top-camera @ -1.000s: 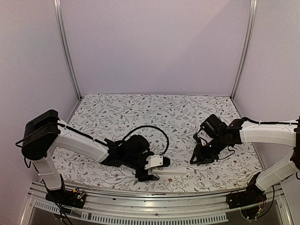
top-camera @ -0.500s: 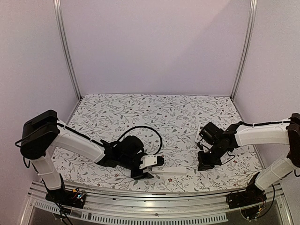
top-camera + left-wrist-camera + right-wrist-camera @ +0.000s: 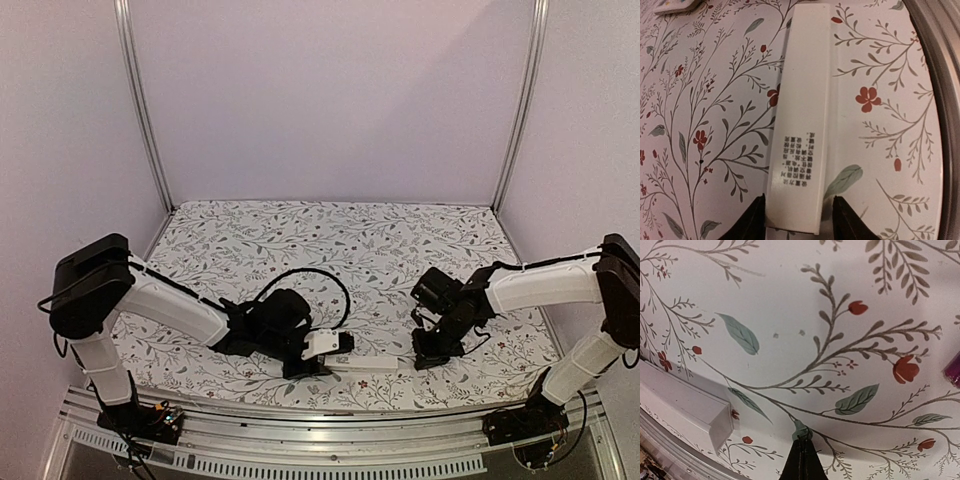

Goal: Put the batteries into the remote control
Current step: Hold the remote control without the battery cover at the center of the board, then load the battery cover onto the remote control without the battery cover.

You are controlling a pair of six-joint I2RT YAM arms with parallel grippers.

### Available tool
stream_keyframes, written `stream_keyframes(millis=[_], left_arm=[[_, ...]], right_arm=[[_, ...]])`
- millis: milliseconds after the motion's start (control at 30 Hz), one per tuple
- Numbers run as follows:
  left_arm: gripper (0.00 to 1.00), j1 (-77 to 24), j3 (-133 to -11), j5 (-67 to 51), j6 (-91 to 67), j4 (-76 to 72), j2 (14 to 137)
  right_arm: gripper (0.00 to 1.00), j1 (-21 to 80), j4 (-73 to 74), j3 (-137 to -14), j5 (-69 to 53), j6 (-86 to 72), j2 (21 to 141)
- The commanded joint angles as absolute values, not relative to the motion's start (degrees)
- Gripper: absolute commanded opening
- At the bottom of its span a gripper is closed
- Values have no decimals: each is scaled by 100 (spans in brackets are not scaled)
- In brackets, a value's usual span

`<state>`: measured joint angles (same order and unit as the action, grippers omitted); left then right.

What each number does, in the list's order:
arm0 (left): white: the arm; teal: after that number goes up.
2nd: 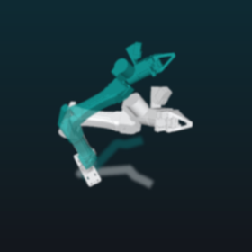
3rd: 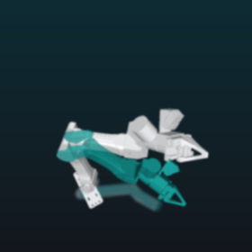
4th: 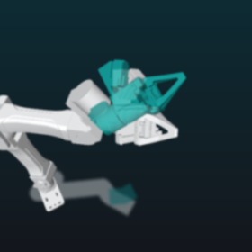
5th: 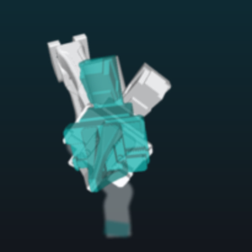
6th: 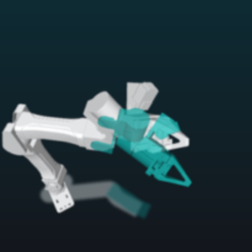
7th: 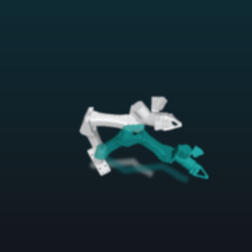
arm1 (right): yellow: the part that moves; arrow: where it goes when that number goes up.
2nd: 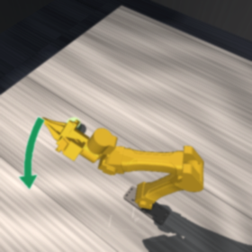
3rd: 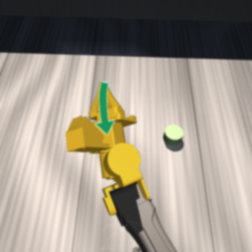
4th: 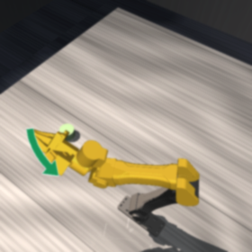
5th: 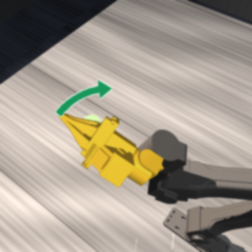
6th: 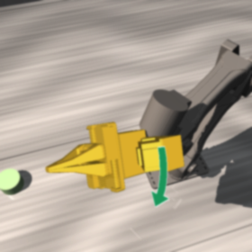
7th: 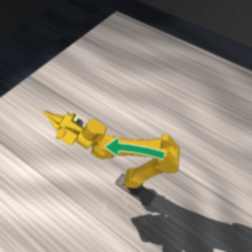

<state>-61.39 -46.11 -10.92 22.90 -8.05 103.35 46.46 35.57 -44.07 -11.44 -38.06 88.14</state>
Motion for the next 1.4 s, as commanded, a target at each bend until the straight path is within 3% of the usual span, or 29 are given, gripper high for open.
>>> stream_keyframes(millis=[0,600,900,1367], left_arm=[[42,-6191,-4685,-1126,2183,-630,10536],[36,-6483,-4588,-723,1776,-737,10577],[44,-6479,-4418,-806,1773,-721,10447],[42,-6482,-4460,-817,1705,-714,10536]], right_arm=[[0,4792,3762,-4588,-828,-3854,9035],[0,5251,4370,-5363,-229,-3876,9466],[0,5282,4349,-5546,-268,-3816,9555],[0,5383,4485,-5637,-178,-3842,9715]])
